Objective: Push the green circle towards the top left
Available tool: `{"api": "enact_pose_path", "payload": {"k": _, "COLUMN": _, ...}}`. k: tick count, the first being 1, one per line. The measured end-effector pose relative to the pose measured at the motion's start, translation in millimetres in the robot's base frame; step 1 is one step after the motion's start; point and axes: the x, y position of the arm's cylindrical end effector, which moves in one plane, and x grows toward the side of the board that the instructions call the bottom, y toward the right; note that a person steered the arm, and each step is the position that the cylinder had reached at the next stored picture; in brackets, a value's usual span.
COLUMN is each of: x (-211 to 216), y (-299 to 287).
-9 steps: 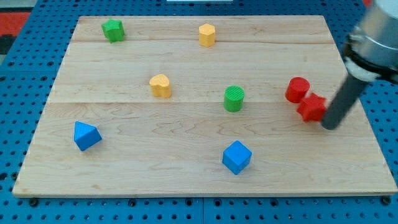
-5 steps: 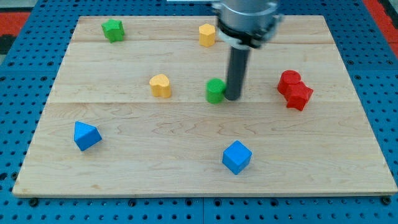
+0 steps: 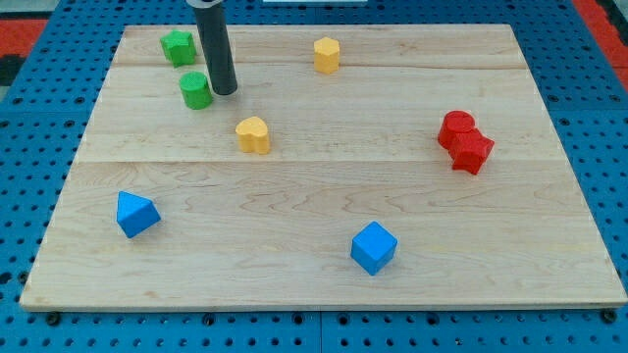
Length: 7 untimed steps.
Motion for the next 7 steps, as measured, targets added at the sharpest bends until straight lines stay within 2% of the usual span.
{"api": "enact_pose_path", "payload": {"k": 1, "x": 2, "y": -3}}
{"api": "enact_pose_path", "payload": {"k": 2, "x": 21, "y": -26}}
{"api": "enact_pose_path", "payload": {"k": 3, "x": 17, "y": -61}}
{"api": "enact_pose_path", "payload": {"k": 4, "x": -21, "y": -76}}
{"api": "enact_pose_path", "payload": {"k": 5, "x": -33, "y": -69}}
{"api": "enact_pose_path", "payload": {"k": 6, "x": -32, "y": -25}}
{"api": "enact_pose_path", "payload": {"k": 7, "x": -95, "y": 18}}
